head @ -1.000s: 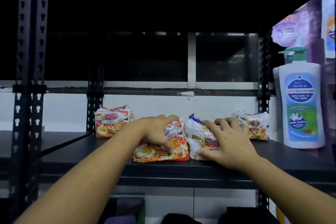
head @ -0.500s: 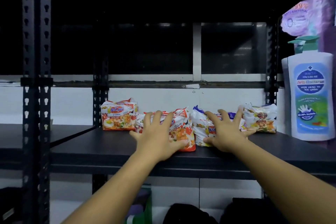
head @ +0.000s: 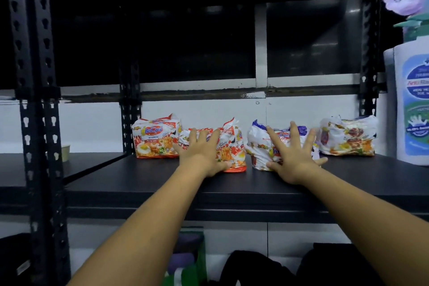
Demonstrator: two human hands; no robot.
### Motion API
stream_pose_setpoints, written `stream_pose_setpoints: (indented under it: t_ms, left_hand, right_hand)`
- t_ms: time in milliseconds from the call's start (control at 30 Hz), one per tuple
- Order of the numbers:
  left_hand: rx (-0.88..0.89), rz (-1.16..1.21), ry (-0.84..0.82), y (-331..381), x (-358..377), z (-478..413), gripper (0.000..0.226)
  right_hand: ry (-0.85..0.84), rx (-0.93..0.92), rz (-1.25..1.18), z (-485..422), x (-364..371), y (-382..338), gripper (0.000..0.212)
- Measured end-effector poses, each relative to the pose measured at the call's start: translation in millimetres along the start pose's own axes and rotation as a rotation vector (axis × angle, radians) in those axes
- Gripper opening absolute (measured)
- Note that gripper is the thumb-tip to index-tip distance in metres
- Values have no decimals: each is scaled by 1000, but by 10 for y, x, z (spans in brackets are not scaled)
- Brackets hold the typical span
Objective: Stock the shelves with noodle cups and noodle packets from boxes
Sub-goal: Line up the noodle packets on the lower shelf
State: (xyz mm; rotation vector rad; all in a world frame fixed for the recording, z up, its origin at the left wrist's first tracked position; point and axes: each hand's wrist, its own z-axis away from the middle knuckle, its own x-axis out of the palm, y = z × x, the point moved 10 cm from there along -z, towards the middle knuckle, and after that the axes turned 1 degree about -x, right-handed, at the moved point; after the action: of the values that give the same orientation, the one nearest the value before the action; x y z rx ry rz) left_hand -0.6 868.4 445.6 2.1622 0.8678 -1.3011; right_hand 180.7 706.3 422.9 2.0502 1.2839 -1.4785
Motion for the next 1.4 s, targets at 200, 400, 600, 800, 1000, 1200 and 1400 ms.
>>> stream_pose_setpoints:
  t_ms: [200,400,600,800,1000,1200,1400]
  left_hand:
    - [5,-118,10,32,138,-314,108]
    - [17,-143,1,-42,254,-623,111]
    - [65,-143,-29,-160,332,-872,114]
    - [44,-161,-54,-269,389,-1025,114]
    - [48,-133,-66,-343,447,-1178,116]
    - [58,-114,-67,-403,464,-1269,118]
    - [62,-108,-53,-437,488,-1284,119]
  right_hand:
    - [-45,-12,-11,-122,109,19,96]
    - [-61,-31,-40,-211,162,36,94]
    - [-25,-34,-50,-233,170,62,94]
    - [-15,-29,-50,-241,168,69,95]
    - [-4,-32,-50,-250,174,77,94]
    - [10,-36,-45,-259,163,81,94]
    - [18,-38,-48,-260,156,77,93]
